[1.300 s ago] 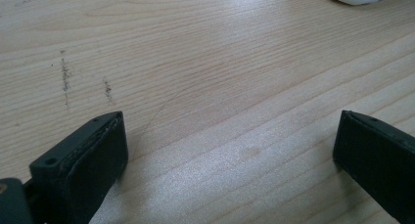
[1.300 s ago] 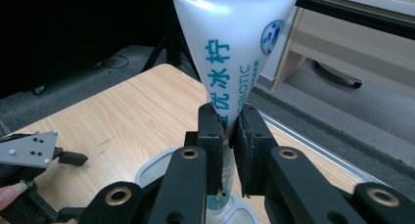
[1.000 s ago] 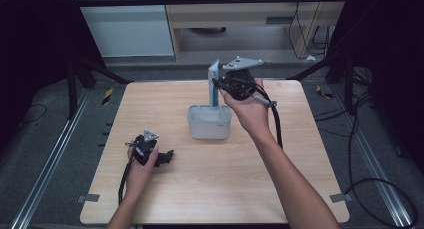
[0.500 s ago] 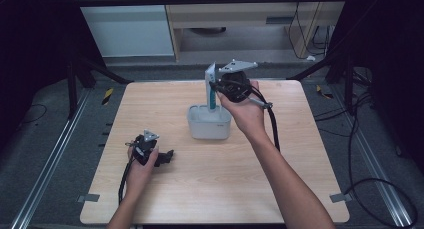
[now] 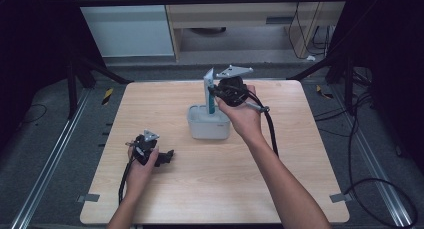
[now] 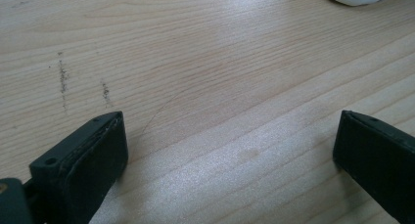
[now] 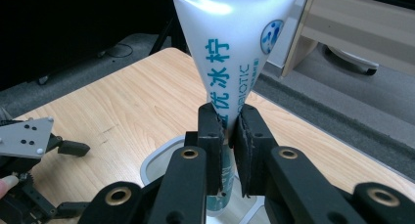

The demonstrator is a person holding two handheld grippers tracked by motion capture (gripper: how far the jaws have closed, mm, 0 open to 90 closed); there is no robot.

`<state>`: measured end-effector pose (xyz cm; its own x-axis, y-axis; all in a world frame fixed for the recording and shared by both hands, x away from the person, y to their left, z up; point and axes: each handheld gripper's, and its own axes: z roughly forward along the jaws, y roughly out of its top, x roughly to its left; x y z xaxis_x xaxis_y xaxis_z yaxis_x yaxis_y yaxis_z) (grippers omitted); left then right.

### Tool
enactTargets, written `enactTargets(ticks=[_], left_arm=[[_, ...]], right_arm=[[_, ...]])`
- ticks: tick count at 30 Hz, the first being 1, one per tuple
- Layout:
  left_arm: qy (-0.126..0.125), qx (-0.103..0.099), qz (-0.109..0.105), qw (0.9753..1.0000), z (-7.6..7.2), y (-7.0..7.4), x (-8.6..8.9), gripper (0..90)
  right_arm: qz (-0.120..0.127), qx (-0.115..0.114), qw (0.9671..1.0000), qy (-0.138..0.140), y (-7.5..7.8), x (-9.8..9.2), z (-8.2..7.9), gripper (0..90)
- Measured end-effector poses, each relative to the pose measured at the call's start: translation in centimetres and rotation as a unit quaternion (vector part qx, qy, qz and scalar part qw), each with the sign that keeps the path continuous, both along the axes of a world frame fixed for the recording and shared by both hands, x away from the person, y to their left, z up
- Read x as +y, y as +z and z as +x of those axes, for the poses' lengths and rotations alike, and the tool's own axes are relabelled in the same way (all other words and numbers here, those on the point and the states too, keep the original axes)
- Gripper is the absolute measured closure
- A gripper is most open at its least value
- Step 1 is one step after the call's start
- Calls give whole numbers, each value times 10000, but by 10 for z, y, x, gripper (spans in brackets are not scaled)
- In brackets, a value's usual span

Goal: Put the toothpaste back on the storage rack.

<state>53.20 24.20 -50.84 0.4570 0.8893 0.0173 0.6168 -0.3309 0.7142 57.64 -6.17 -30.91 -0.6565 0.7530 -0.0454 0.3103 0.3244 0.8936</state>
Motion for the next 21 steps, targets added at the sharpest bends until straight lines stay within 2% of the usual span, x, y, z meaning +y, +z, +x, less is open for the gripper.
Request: enactTargets(ticks=[14, 21], left_arm=[[-13, 8, 12, 10000, 0, 0, 0, 0], [-12, 9, 11, 10000, 0, 0, 0, 0]], right_arm=[[-21, 164, 9999, -21, -20, 0, 5, 820], [-58, 193, 9998, 12, -25, 4, 7, 820]])
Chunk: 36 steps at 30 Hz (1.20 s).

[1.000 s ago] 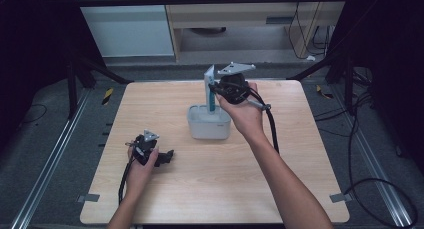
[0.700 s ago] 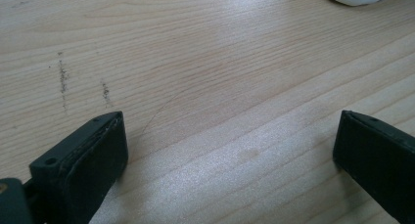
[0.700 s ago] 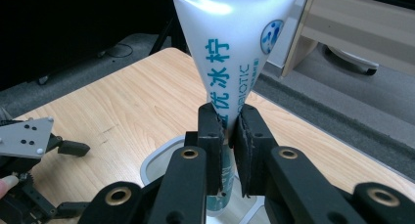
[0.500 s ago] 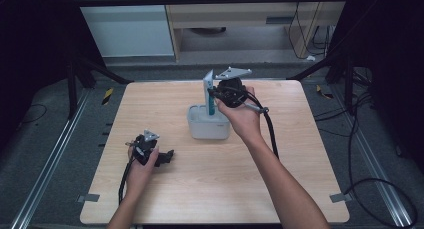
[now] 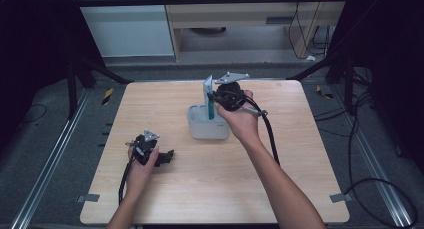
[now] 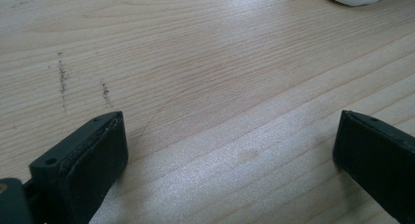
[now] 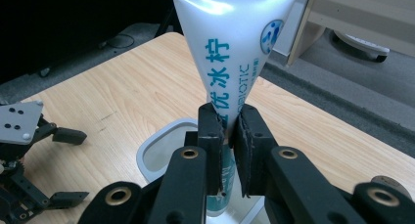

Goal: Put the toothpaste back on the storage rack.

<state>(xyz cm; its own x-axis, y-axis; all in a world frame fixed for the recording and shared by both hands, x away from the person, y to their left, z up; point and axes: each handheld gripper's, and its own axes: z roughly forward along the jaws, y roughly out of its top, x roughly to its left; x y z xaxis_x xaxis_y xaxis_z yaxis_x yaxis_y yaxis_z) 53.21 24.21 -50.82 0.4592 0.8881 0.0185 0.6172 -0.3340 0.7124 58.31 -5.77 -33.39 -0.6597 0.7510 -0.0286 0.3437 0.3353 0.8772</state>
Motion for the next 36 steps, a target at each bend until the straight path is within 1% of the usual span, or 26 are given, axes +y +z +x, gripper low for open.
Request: enactTargets(ticks=[3, 7, 13, 22, 36], left_arm=[[0, 0, -1, 10000, 0, 0, 0, 0], [1, 1, -2, 10000, 0, 0, 0, 0], [0, -1, -1, 10000, 0, 0, 0, 0], [-1, -1, 0, 10000, 0, 0, 0, 0], [-4, -6, 10, 10000, 0, 0, 0, 0]], right_arm=[[9, 29, 10000, -3, -3, 1, 0, 820], [-10, 131, 9999, -13, -11, 1, 2, 820], [-43, 191, 9998, -9, -19, 2, 3, 820], [-56, 222, 9997, -3, -22, 5, 5, 820], [-109, 325, 9994, 13, -34, 8, 6, 820]])
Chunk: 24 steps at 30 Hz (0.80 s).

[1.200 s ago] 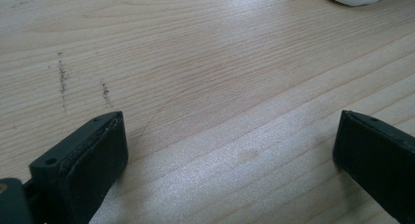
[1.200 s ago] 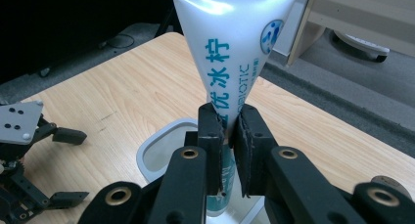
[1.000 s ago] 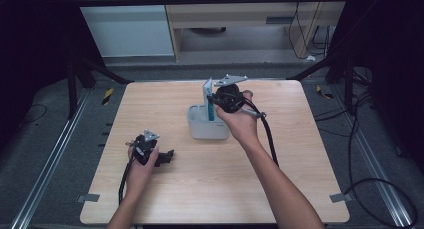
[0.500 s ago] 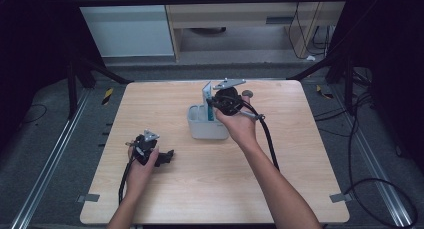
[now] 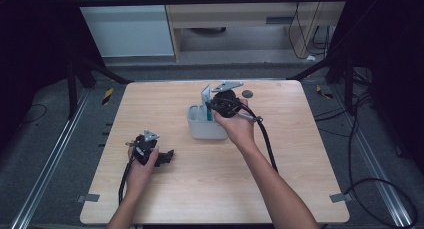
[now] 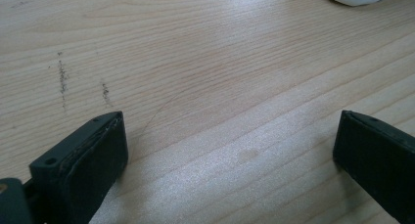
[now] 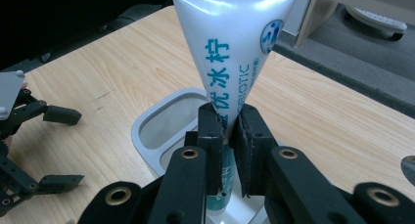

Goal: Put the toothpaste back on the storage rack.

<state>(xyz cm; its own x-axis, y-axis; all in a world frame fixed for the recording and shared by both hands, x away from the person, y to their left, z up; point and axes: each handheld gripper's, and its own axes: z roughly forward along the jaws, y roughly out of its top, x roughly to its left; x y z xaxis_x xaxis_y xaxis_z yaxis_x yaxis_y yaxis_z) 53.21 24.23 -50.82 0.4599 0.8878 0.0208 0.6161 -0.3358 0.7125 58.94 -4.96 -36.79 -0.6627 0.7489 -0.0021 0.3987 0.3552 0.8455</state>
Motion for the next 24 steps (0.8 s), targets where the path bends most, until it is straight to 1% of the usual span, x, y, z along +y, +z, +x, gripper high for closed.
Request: enactTargets(ticks=[5, 10, 12, 24], left_arm=[[1, 1, -2, 10000, 0, 0, 0, 0], [4, 6, -12, 10000, 0, 0, 0, 0], [0, 0, 0, 10000, 0, 0, 0, 0], [5, 7, -11, 10000, 0, 0, 0, 0]], right_arm=[[-49, 64, 10000, 5, -5, 3, 1, 819], [-151, 127, 9998, 17, -11, 9, 4, 819], [-131, 154, 9998, 6, -12, 10, 5, 819], [-235, 271, 9993, -44, -19, 13, 10, 817]])
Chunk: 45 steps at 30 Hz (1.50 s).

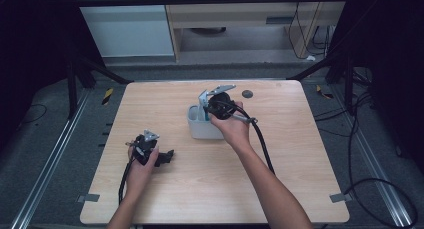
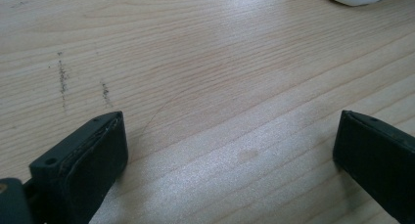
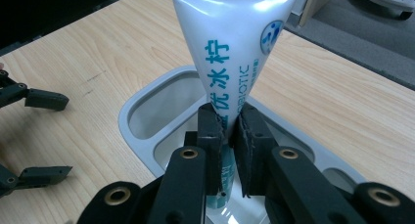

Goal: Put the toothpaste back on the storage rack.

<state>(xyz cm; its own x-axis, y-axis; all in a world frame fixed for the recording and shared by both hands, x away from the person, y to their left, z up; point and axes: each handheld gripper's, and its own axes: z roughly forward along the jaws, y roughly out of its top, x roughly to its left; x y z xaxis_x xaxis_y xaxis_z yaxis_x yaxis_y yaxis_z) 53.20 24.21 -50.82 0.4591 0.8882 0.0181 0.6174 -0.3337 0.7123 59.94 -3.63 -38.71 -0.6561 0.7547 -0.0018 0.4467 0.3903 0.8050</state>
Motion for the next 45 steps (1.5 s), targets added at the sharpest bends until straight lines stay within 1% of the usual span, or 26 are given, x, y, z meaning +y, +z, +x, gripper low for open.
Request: enactTargets(ticks=[17, 25, 28, 31, 40, 45], left_arm=[[-1, -1, 2, 10000, 0, 0, 0, 0], [-1, 0, 2, 10000, 0, 0, 0, 0], [0, 0, 1, 10000, 0, 0, 0, 0], [0, -1, 0, 10000, 0, 0, 0, 0], [-2, 0, 1, 10000, 0, 0, 0, 0], [-4, -2, -1, 10000, 0, 0, 0, 0]], right_arm=[[-45, 20, 10000, 1, 1, 4, 3, 808], [29, 30, 10000, -83, 1, 5, 8, 800], [105, 23, 9999, -109, 2, 4, 9, 789], [52, 19, 9999, -97, 3, 5, 8, 793], [62, 19, 10000, -55, 3, 5, 7, 789], [24, 8, 10000, -21, 4, 4, 4, 769]])
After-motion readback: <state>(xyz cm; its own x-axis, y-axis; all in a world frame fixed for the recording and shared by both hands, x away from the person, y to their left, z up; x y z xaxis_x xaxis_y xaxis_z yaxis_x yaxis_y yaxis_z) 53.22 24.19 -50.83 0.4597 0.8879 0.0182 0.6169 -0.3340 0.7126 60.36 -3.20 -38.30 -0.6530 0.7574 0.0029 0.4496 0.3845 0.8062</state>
